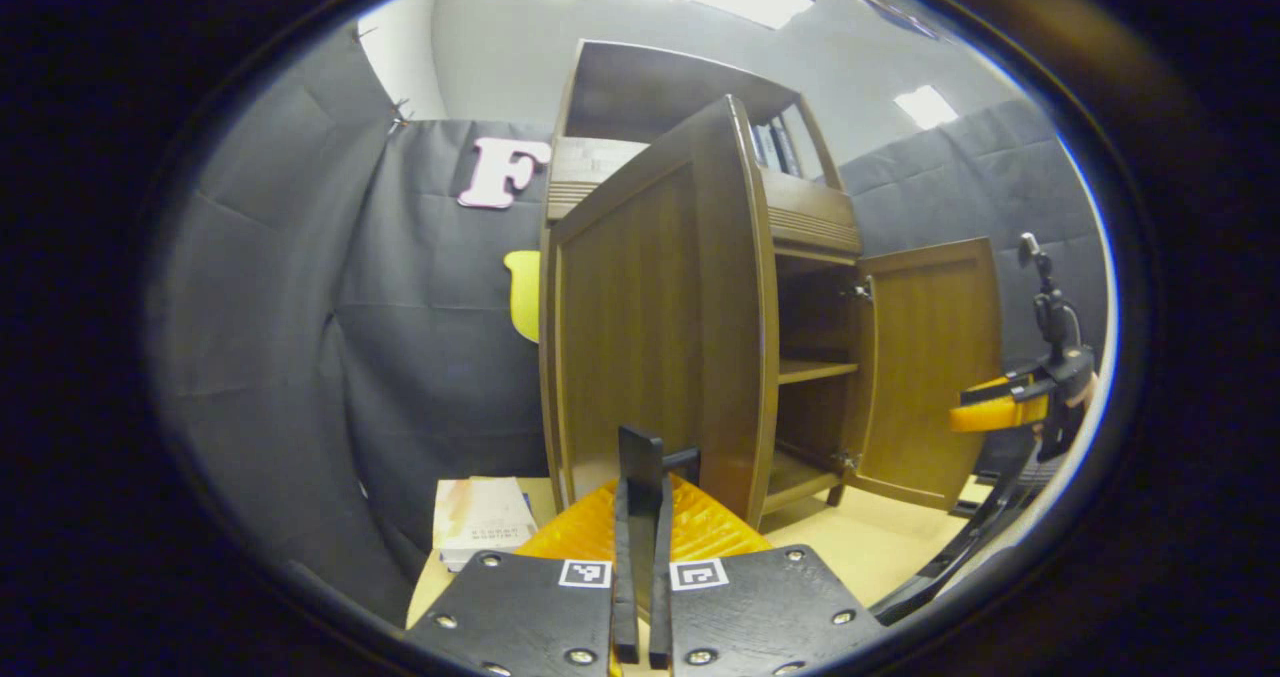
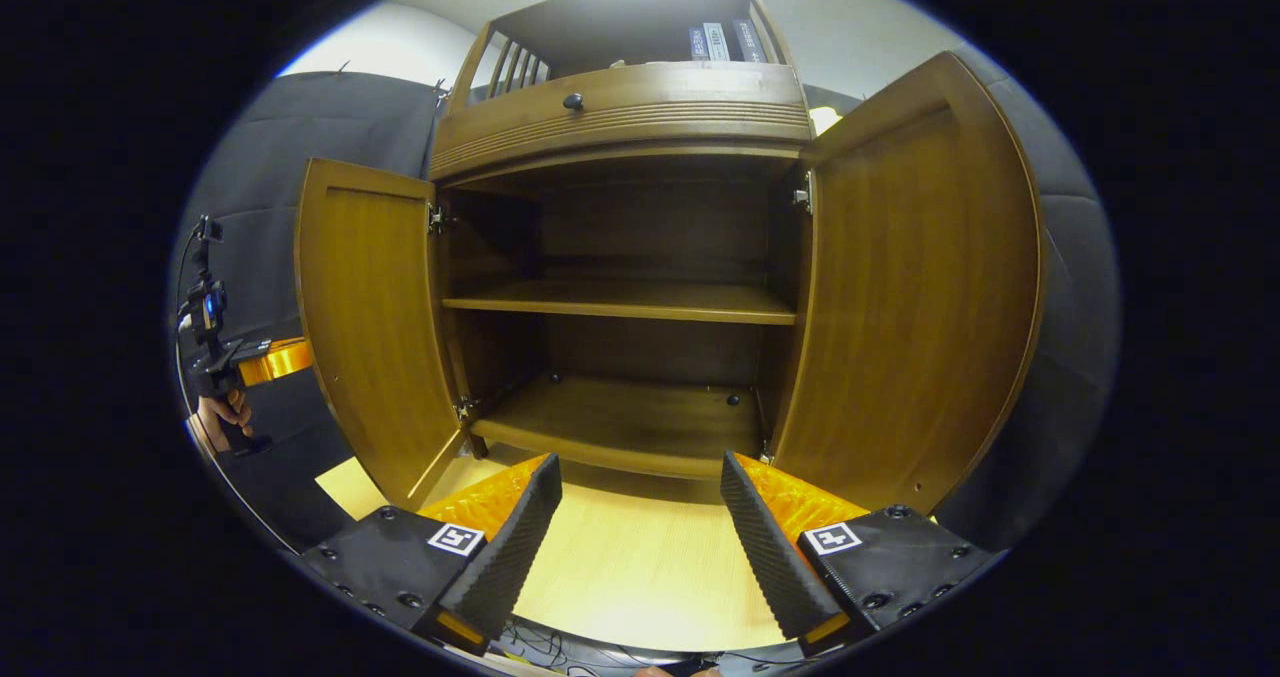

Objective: Open the right door of the double-door shoe cabinet with the right hand, and open the left door with the left hand.

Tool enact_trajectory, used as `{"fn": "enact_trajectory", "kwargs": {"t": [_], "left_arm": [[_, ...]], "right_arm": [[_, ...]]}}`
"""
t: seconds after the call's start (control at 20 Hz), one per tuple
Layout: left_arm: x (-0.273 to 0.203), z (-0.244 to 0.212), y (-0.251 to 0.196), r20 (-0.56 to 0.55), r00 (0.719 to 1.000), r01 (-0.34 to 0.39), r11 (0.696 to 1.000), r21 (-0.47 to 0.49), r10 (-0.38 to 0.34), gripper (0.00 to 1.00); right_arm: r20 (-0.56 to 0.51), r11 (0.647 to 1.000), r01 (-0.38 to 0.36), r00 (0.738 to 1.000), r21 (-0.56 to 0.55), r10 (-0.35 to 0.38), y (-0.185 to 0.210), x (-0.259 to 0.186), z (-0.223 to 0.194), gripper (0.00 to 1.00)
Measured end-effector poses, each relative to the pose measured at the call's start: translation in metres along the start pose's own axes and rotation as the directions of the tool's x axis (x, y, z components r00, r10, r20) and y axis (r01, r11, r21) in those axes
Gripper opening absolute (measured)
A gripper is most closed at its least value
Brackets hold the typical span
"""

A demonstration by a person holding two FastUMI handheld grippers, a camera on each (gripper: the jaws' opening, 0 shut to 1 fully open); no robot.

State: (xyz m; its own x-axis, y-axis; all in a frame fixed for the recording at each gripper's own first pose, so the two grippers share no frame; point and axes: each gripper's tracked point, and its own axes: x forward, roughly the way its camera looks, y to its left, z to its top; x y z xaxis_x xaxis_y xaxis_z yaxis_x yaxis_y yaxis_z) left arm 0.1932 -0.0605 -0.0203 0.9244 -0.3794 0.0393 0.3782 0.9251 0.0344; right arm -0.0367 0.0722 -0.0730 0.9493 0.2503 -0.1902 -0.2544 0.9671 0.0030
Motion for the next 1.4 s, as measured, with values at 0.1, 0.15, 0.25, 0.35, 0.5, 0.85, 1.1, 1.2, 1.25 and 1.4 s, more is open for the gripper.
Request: {"fn": "enact_trajectory", "kwargs": {"t": [0.1, 0.15, 0.25, 0.35, 0.5, 0.85, 1.1, 1.2, 1.25, 1.4], "left_arm": [[-0.01, 0.001, 0.031, -0.012, 1.0, -0.006, 1.0, -0.001, 0.006, 0.07], [-0.013, -0.002, 0.05, -0.03, 0.999, -0.034, 0.999, -0.001, 0.034, 0.07], [-0.023, -0.004, 0.092, -0.038, 0.995, -0.096, 0.995, 0.014, 0.096, 0.06], [-0.026, -0.013, 0.104, -0.054, 0.995, -0.079, 0.997, -0.02, 0.078, 0.06], [-0.028, -0.014, 0.101, -0.054, 0.996, -0.076, 0.997, 0.006, 0.076, 0.03], [-0.068, -0.009, 0.087, -0.051, 0.977, -0.205, 0.977, 0.052, 0.207, 0.05], [-0.127, 0.028, 0.068, 0.003, 0.96, -0.28, 0.96, -0.027, 0.28, 0.26], [-0.146, 0.043, 0.061, 0.026, 0.945, -0.323, 0.945, -0.056, 0.325, 0.47], [-0.153, 0.052, 0.064, 0.049, 0.93, -0.362, 0.93, -0.06, 0.364, 0.58], [-0.167, 0.072, 0.041, 0.085, 0.92, -0.377, 0.922, -0.088, 0.384, 0.89]], "right_arm": [[0.003, 1.0, -0.003, 1.0, -0.01, 0.003, 0.001, 0.005, 0.005, 0.97], [0.003, 1.0, -0.005, 1.0, -0.02, 0.005, 0.002, 0.008, 0.007, 0.97], [0.003, 0.999, -0.006, 1.0, -0.04, 0.006, 0.002, 0.011, 0.011, 0.97], [0.006, 0.999, -0.007, 1.0, -0.05, 0.007, 0.003, 0.012, 0.015, 0.99], [0.002, 0.998, -0.006, 1.0, -0.059, 0.006, 0.003, 0.014, 0.018, 0.97], [0.012, 0.999, 0.016, 1.0, -0.05, -0.016, -0.006, 0.013, 0.027, 0.97], [0.025, 0.998, 0.026, 0.999, -0.055, -0.025, -0.013, 0.008, 0.033, 0.97], [0.063, 0.999, 0.029, 0.998, -0.041, -0.026, -0.015, 0.001, 0.043, 0.98], [0.09, 0.999, 0.03, 0.996, -0.033, -0.026, -0.015, -0.001, 0.049, 0.98], [0.128, 0.999, 0.029, 0.992, -0.044, -0.023, -0.015, -0.01, 0.062, 0.97]]}}
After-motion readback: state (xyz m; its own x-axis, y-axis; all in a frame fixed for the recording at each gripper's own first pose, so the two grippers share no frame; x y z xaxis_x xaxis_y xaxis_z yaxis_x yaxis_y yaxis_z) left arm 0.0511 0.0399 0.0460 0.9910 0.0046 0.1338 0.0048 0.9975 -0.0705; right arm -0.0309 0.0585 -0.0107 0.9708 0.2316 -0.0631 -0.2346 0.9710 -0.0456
